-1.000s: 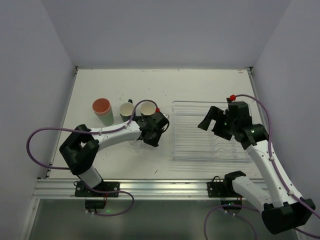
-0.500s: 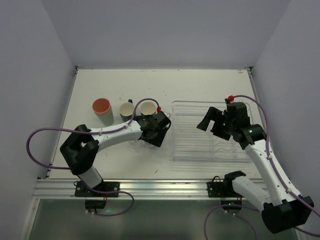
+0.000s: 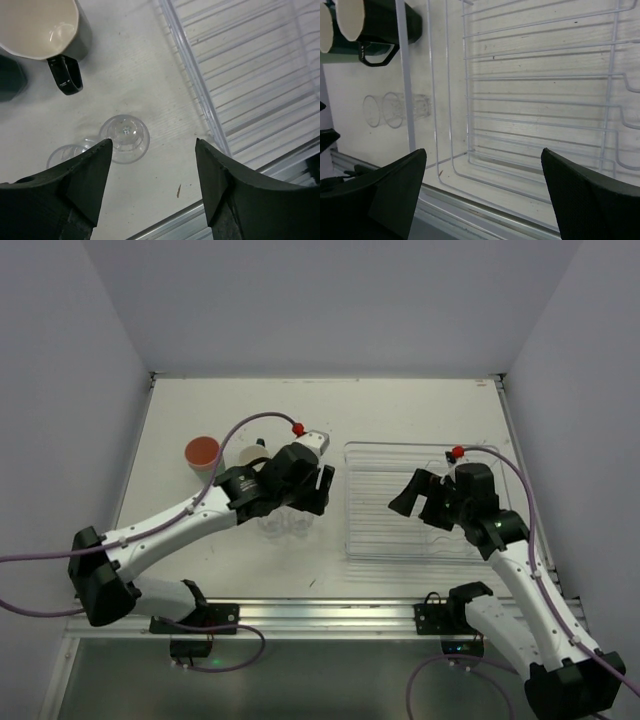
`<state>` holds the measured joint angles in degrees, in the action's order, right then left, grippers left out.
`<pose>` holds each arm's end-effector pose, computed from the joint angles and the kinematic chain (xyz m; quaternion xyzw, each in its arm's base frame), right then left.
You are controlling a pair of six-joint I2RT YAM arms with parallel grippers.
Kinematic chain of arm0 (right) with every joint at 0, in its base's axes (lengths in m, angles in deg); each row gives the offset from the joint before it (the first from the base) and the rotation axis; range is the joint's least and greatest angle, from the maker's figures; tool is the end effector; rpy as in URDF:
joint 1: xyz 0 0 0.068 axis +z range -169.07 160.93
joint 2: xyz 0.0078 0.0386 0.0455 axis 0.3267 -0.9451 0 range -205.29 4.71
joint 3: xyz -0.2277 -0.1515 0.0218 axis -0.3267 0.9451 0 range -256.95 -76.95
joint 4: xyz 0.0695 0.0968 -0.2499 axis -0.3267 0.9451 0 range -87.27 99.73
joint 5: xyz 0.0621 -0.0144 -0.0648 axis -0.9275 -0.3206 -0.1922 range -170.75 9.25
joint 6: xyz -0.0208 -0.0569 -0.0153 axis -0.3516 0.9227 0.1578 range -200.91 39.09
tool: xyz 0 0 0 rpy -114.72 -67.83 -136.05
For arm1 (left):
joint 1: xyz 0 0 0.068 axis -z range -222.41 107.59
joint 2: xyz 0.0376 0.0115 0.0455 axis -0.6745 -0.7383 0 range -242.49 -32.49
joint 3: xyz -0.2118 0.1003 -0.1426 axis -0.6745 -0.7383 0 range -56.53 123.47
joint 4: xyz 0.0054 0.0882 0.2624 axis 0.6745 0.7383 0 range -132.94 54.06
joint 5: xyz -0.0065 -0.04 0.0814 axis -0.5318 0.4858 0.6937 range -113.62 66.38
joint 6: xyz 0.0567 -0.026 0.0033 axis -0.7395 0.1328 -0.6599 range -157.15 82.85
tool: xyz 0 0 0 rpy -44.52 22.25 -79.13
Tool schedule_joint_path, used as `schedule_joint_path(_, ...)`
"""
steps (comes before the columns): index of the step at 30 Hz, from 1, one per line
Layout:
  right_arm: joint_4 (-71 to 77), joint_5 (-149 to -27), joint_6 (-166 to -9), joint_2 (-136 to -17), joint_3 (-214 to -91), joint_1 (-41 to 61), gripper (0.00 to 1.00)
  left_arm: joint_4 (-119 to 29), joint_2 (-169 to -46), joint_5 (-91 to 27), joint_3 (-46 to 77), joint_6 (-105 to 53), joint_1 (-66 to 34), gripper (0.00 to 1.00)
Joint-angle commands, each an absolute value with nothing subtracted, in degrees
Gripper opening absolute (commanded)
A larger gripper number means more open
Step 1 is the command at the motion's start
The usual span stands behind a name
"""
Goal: Unload the cups from the dish rack
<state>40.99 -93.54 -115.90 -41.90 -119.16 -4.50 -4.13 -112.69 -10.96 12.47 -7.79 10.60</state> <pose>0.1825 0.0584 0.2648 0.1173 0.9037 0.2599 0.3195 0.2009 -0.2497 0.2910 0.1545 0.9219 -0.1458 0.3240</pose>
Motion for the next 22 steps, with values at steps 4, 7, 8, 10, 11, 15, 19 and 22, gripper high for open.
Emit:
schedule_joint_path(4,29.73,-103.5,-118.44,-37.84,-112.82,-4.57,0.99,-16.62,-95.72,-10.26,3.78,-7.1,10.85,0.77)
schedule_joint_path(7,24.63,-107.28,-120.46,-35.29,-110.0,-4.48,0.99,-22.95,-89.47,-12.62,-1.92,-7.09,10.85,0.79)
schedule_joint_path(8,22.27,-107.99,-120.9,-34.59,-108.17,-4.56,0.99,-24.64,-88.05,-13.77,-3.34,-7.18,10.85,0.8)
schedule_joint_path(10,19.19,-109.39,-122.04,-32.13,-105.44,-4.57,0.99,-28.51,-84.88,-16.22,-6.85,-7.1,10.85,0.8)
schedule_joint_path(11,18.3,-110.09,-122.57,-30.47,-104.64,-4.57,0.99,-29.65,-84.09,-17.02,-8.0,-6.49,10.85,0.81)
schedule_joint_path(15,14.95,-110.98,-123.45,-27.21,-101.03,-4.48,0.99,-35.19,-79.96,-20.45,-13.71,-4.38,10.85,0.81)
schedule_joint_path(19,14.69,-110.98,-123.45,-27.11,-98.84,-4.48,0.99,-39.76,-76.7,-22.39,-19.6,-2.27,10.85,0.81)
schedule_joint_path(22,12.68,-111.85,-123.45,-26.24,-97.16,-4.48,0.99,-44.67,-73.98,-23.36,-23.73,-1.38,10.85,0.81)
